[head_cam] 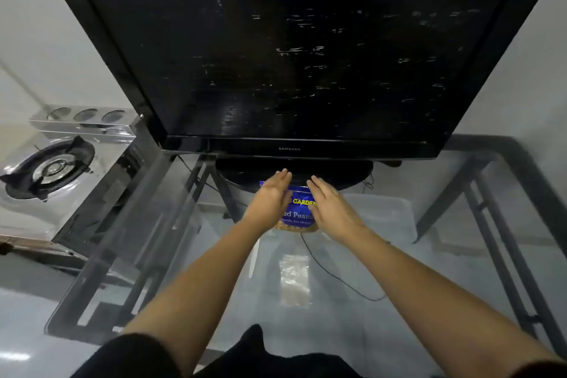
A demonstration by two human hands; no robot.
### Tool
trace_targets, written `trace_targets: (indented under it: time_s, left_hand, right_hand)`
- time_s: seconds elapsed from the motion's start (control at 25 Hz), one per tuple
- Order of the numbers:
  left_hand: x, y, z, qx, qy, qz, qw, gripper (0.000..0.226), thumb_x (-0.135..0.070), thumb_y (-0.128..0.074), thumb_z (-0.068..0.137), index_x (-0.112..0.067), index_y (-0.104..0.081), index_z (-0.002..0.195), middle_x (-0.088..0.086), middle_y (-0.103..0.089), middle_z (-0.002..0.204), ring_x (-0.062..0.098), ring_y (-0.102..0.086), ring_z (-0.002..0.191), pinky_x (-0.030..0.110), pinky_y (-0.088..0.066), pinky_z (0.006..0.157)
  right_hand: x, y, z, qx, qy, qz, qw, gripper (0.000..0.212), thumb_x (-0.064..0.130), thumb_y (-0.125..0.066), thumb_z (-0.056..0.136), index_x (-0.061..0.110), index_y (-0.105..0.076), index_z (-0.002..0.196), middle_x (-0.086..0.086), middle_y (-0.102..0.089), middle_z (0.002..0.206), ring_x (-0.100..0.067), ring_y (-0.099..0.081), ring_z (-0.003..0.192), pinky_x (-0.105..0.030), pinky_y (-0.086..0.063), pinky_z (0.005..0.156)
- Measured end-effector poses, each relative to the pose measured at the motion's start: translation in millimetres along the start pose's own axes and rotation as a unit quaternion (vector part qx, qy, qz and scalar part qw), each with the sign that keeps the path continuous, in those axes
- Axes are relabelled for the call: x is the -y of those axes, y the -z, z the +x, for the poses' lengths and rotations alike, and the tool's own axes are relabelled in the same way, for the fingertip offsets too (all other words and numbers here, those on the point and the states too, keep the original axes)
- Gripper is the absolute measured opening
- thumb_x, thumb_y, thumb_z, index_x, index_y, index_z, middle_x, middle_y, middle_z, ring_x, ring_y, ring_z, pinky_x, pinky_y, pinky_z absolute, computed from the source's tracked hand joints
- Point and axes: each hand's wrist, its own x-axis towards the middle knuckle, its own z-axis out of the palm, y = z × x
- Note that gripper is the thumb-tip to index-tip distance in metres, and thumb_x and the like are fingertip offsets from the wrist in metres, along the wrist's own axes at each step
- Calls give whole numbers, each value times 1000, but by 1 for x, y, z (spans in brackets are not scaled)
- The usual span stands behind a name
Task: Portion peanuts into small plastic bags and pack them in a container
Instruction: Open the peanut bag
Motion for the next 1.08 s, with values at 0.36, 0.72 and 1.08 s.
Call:
trace_targets:
  time_s: [0.36, 0.72, 1.08]
  left_hand:
    - [27, 11, 42, 154, -18, 28, 988, 31, -26, -52, 94, -8, -58, 118, 12, -65, 115, 22, -61, 107, 33, -53, 85]
    - [38, 20, 59, 199, 19, -94, 975, 30, -23, -64, 86, -5, -63, 110, 13, -69, 109, 20, -65, 100, 27, -53, 78]
    - [40, 25, 72, 249, 28, -117, 961, 28, -23, -65, 85, -6, -65, 107, 12, -71, 104, 19, -67, 96, 30, -55, 79]
  right_hand:
    - [-6, -2, 29, 18, -21, -55, 998, 63, 28, -63, 86, 13, -36, 141, -6, -43, 138, -19, -38, 128, -32, -46, 95]
    - [-21, -25, 24, -108, 84, -117, 984, 70, 47, -91, 34, 10, -72, 90, -1, -71, 81, -11, -68, 76, -17, -52, 49]
    - [-24, -15, 38, -178, 1, -49, 983, 23, 22, -80, 70, 9, -68, 85, -6, -68, 81, -24, -61, 80, -32, -50, 68]
